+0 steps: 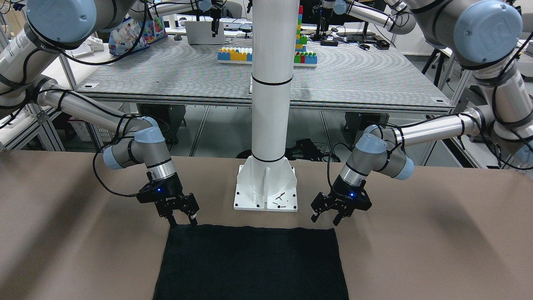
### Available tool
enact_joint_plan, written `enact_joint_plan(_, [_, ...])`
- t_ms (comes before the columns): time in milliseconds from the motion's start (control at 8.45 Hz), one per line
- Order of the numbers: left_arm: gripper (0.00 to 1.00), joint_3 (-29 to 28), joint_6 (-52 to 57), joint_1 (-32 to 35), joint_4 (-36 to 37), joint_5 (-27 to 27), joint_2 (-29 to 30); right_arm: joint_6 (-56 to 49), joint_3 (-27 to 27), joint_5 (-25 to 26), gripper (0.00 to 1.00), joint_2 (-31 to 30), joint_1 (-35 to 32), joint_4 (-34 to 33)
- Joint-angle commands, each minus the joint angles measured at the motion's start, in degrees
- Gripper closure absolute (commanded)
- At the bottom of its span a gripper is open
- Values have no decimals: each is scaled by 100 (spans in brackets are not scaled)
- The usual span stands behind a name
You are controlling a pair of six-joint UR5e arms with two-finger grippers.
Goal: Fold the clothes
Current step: 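Move both grippers to the hem corners nearest the robot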
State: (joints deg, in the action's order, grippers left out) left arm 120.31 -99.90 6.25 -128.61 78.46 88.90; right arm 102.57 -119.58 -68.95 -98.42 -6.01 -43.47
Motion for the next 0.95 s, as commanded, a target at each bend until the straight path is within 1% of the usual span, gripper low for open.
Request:
enact_joint_plan(0, [0, -296, -30, -212, -542, -112, -505, 17, -4, 31, 6, -72, 12, 40])
enact_joint_plan(118, [3, -359, -30, -212, -533, -155, -488, 17, -4, 31, 6, -72, 12, 40])
enact_joint_plan(237, [11, -359, -30, -212, -533, -182, -488, 17, -4, 40, 6, -63, 12, 40])
enact_joint_plan(355, [29, -359, -30, -221, -533, -174, -470, 17, -4, 49, 6, -72, 12, 40])
enact_joint_plan(473, [42, -359, -30, -238, -533, -173, -470, 17, -4, 40, 6, -63, 21, 40])
enact_joint_plan(828, [42, -455, -30, -256, -533, -173, -366, 9, 5, 40, 6, -72, 21, 40])
